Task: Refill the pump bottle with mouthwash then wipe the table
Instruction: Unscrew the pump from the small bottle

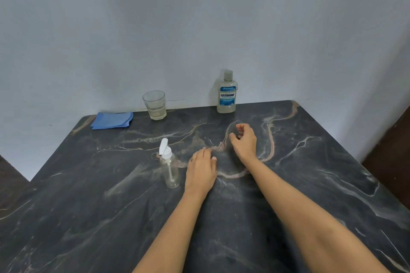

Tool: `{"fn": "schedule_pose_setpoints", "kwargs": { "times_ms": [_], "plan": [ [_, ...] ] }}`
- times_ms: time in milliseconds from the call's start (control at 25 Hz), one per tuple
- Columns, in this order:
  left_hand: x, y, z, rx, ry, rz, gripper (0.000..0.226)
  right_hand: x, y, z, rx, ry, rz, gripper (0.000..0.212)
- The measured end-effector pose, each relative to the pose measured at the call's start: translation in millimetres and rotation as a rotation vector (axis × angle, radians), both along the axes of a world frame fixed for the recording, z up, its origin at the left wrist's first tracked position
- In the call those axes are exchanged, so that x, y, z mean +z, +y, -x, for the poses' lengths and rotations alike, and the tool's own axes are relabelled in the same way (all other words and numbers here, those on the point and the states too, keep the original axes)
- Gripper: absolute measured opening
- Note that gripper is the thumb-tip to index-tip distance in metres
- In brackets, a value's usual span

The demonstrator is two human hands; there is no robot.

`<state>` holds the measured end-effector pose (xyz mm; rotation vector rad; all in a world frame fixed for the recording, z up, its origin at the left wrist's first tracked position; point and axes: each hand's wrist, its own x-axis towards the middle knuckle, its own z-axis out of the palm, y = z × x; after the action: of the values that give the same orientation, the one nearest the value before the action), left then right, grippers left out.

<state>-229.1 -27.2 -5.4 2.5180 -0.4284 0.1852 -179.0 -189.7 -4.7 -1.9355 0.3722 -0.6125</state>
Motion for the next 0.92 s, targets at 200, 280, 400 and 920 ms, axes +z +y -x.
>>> {"fn": "schedule_pose_setpoints", "kwargs": {
  "times_ms": [200, 280, 400, 920],
  "plan": [
    [-13.7, -2.9, -5.2, 0.091, -0.021, -0.026, 0.043, 3.3, -29.1, -66.3, -0.029, 0.038, -0.011, 0.058],
    [-14.8, -3.4, -6.9, 0.095, -0.047, -0.033, 0.042, 3.6, -29.7, -93.2, -0.009, 0.049, 0.012, 0.072],
    [-16.8, -3.5, -7.3, 0.101, -0.069, -0.039, 0.041, 6.5, -12.8, -128.7, -0.072, 0.035, 0.013, 0.089],
    [-14.8, -2.1, -5.3, 0.087, -0.076, -0.041, 0.039, 15.1, -6.6, -133.2, -0.199, 0.022, 0.051, 0.073]
  ]
}}
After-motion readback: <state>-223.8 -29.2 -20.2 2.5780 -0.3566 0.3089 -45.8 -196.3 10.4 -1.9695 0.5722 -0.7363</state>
